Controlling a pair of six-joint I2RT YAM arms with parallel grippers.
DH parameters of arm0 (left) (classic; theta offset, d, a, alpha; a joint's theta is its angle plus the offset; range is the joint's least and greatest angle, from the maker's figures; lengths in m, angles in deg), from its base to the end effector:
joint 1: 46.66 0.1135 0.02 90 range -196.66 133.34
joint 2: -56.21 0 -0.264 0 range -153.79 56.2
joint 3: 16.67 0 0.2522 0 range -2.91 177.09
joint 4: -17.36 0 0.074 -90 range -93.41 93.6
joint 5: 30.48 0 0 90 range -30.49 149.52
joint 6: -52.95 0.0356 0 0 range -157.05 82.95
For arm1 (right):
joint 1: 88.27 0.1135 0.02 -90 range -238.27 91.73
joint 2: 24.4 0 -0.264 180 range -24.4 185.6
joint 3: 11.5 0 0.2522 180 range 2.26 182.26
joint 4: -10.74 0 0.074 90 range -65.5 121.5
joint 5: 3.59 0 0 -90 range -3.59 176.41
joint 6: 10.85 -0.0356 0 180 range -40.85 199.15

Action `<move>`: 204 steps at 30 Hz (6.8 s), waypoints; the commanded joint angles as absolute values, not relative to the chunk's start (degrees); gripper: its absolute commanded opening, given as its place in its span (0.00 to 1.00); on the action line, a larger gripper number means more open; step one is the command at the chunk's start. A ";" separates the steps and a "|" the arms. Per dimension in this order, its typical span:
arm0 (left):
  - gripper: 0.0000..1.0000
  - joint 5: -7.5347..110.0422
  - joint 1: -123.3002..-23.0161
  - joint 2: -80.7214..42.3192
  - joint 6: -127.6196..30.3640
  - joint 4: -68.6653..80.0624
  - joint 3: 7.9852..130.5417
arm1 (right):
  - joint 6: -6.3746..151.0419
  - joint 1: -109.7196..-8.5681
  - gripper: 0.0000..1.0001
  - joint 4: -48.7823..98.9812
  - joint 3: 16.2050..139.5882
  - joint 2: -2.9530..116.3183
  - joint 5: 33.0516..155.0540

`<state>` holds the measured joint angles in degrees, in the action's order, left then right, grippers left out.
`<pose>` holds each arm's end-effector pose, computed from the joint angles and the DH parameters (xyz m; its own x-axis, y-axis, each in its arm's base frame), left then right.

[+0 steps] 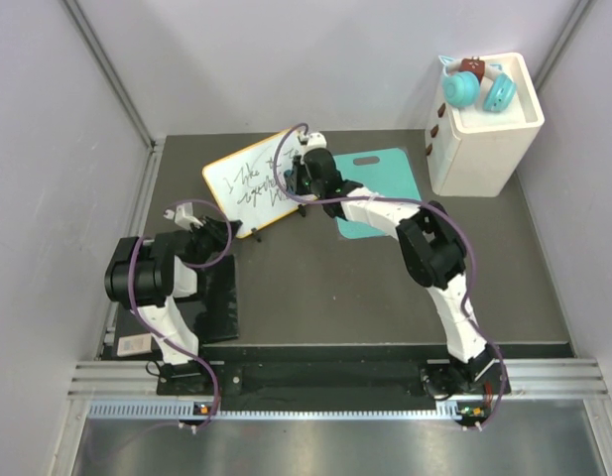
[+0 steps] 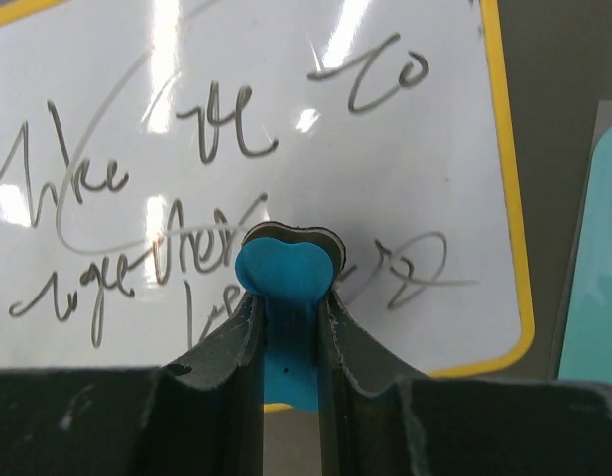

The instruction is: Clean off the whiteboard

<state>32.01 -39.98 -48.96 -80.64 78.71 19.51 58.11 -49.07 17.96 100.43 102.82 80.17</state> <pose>0.2841 0.0167 0.1188 -0.3380 -0.6553 -0.6755 0.1636 0.6659 -0.7279 0.4085 0.3282 0.2153 -0.4745 0.0735 -0.8772 -0.4073 0.8651 0.2928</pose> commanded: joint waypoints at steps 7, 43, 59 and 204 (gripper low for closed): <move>0.00 31.21 -39.45 -46.54 -79.06 72.33 23.11 | 58.41 -49.07 0.00 22.75 116.26 112.09 79.46; 0.00 35.52 -38.57 -42.06 -77.92 44.73 25.57 | 52.25 -45.46 0.00 41.10 126.62 117.28 71.82; 0.00 35.52 -38.57 -42.06 -77.48 44.73 25.57 | 46.92 -43.52 0.00 47.09 128.06 118.78 79.18; 0.00 33.32 -38.57 -42.06 -77.04 46.13 24.96 | 31.69 -38.88 0.00 28.44 112.82 115.34 75.52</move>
